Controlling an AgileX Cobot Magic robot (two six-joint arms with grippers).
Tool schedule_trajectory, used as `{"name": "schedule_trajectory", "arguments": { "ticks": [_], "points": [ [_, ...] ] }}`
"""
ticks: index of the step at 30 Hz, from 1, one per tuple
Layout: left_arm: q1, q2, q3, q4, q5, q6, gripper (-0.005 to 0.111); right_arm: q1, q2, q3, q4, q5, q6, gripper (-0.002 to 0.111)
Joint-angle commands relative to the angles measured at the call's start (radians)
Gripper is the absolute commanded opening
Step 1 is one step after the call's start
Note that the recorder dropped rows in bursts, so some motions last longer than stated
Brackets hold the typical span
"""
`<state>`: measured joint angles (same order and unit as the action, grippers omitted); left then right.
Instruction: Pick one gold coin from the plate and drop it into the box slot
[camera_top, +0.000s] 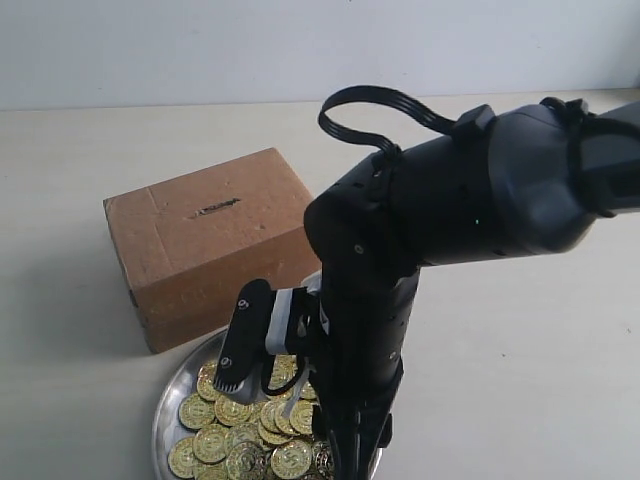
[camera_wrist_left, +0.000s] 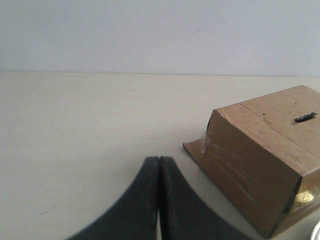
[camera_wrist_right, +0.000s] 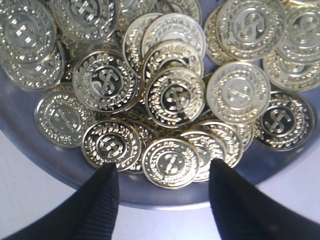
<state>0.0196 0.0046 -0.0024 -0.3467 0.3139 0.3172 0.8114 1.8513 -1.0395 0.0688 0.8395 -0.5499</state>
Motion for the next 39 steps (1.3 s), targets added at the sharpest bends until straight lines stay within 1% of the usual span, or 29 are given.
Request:
{"name": "schedule_trajectory", "arguments": {
  "ticks": [1,17,22,27,33,39],
  "points": [
    [-0.004,-0.005,0.002,0.004,-0.003,-0.003,0.000,0.002,0.013,-0.005,-0.009,-0.026,0.003,0.053],
    [-0.004,-0.005,0.002,0.004,-0.003,-0.003,0.000,0.002,0.013,-0.005,-0.007,-0.061,0.026,0.053],
    [-0.004,-0.005,0.002,0.004,-0.003,-0.003,0.000,0.002,0.013,-0.005,0.089,-0.039,-0.009,0.053],
    [-0.004,-0.005,0.002,0.004,-0.003,-0.003,0.000,0.002,0.013,-0.005,0.103,-0.015,-0.083,0.053],
    [-0.004,-0.005,0.002,0.004,-0.003,-0.003,0.000,0.002,0.013,-0.005,0.141,-0.007,-0.086,0.053],
    [-0.004,-0.005,0.002,0.004,-0.003,-0.003,0.000,0.002,0.013,-0.005,0.174,0.038,-0.086,0.053]
  ]
}}
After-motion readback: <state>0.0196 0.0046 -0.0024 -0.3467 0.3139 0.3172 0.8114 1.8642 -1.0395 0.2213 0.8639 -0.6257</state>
